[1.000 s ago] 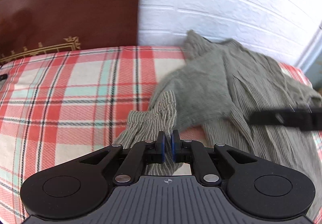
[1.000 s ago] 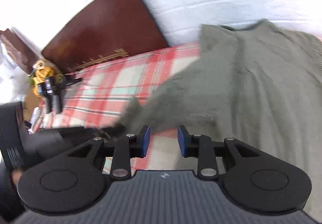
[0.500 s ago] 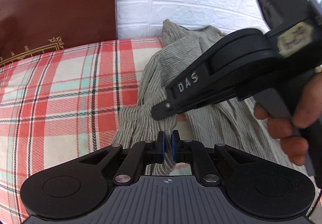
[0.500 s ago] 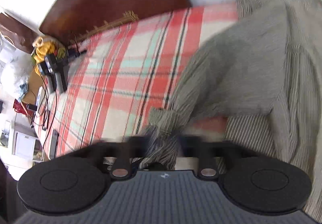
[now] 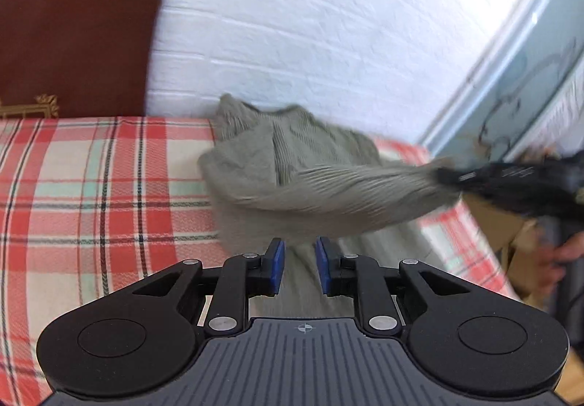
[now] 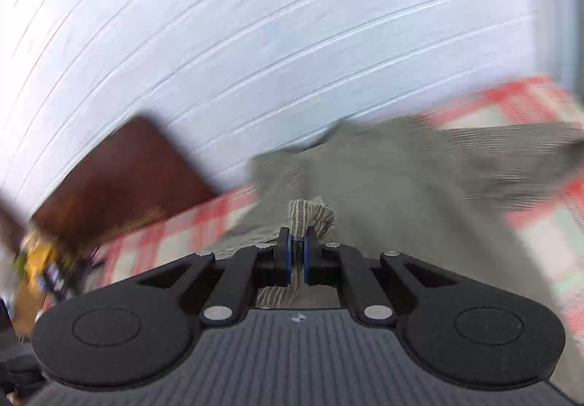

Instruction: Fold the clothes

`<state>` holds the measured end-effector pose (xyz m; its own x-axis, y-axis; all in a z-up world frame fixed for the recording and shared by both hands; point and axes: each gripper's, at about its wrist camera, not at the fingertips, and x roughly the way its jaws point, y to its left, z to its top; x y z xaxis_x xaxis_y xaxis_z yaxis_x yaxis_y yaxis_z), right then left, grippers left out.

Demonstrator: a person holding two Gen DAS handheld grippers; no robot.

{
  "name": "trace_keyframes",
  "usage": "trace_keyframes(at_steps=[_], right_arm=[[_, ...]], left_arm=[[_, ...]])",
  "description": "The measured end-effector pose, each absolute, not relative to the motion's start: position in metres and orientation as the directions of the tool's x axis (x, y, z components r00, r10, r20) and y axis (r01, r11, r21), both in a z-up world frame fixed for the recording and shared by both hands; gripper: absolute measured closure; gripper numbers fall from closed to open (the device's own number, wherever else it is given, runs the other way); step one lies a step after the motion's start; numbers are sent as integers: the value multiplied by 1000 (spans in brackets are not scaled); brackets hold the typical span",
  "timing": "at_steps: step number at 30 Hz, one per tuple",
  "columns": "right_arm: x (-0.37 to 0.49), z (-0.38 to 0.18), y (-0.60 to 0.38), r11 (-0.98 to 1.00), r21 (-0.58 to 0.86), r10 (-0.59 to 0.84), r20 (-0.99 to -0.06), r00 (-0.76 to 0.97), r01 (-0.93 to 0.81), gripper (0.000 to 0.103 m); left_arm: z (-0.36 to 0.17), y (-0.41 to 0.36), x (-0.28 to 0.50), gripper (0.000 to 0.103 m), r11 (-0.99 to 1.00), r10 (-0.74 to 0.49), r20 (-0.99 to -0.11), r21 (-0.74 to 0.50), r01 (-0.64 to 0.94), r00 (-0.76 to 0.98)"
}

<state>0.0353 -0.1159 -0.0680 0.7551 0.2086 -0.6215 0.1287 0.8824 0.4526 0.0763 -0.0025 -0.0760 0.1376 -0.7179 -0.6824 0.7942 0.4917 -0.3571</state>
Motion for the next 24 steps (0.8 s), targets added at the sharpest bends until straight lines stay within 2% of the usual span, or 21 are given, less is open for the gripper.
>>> trace_keyframes(at_steps=[7, 12, 15, 19, 24], right_arm=[[-46, -73, -177, 804, 446, -21, -639, 769, 392, 96], [-85, -105, -194, 717, 413, -121, -720, 684, 561, 96], [-98, -129, -195, 689, 359, -150, -779, 608, 630, 96], [-106, -162, -197, 655, 321, -123, -848, 515, 684, 95], [-113, -170, -198, 655, 301, -97, -877, 471, 694, 87]], left_arm=[[-114, -23, 65, 69, 418, -646, -762, -316, 852, 34], [-146, -38, 51, 69, 386, -587, -810, -265, 884, 13], [-165, -46, 43, 69, 376, -541, -841, -214, 902, 26], [-175, -52, 42, 68, 376, -517, -856, -236, 896, -8], [-171, -59, 28, 61, 334, -529, -848, -250, 909, -38]])
